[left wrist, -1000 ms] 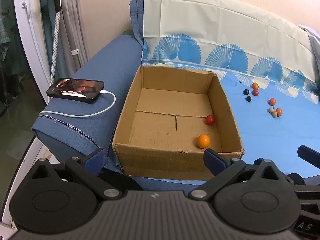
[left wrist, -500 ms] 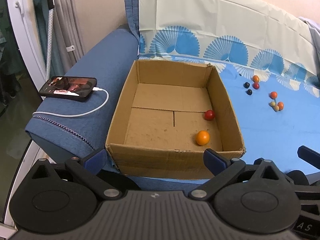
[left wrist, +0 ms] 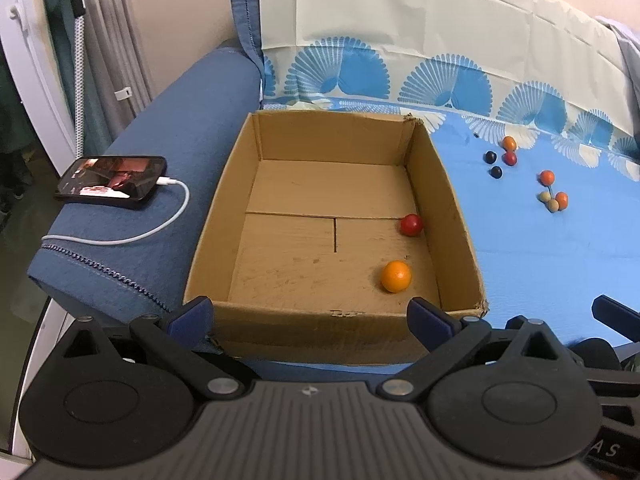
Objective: Organize fruits
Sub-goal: 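Withdraw both tools from the box toward the fruits, then grasp the dark cherry with the left tool while the right tool grasps a yellow fruit, then carry the dark cherry and yellow fruit into the box and open both tools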
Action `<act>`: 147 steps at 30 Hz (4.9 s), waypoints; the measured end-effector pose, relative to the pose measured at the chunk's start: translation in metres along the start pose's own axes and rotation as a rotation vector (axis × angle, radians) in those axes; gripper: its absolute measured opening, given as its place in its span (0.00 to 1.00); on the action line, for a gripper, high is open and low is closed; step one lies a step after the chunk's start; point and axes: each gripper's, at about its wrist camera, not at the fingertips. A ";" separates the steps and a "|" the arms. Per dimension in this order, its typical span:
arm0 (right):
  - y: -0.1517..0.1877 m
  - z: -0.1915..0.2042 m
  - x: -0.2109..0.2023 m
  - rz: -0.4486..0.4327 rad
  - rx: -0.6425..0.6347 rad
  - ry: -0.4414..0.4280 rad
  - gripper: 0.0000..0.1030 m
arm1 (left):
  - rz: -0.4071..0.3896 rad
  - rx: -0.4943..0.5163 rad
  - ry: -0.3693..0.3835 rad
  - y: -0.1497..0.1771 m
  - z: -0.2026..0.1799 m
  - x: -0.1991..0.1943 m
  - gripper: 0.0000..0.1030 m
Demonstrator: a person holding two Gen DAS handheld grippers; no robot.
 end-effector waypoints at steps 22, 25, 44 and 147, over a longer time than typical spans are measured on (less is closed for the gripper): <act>-0.007 -0.138 0.023 -0.048 0.155 0.276 0.99 | 0.010 0.135 0.126 -0.056 -0.119 0.057 1.00; -0.008 -0.173 0.031 -0.054 0.184 0.328 0.99 | 0.012 0.175 0.156 -0.068 -0.154 0.075 1.00; -0.038 -0.378 0.230 0.018 0.271 0.377 0.99 | 0.132 0.136 0.219 -0.152 -0.325 0.313 1.00; -0.008 0.033 0.005 -0.009 -0.193 -0.062 0.26 | -0.038 -0.229 0.125 -0.009 0.073 0.008 0.24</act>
Point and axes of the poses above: each gripper's, at about its wrist camera, not at the fingertips, and x roughly the way its jaws point, z to its left, y to its underside, and after that the axes turned 4 degrees about -x, right-handed
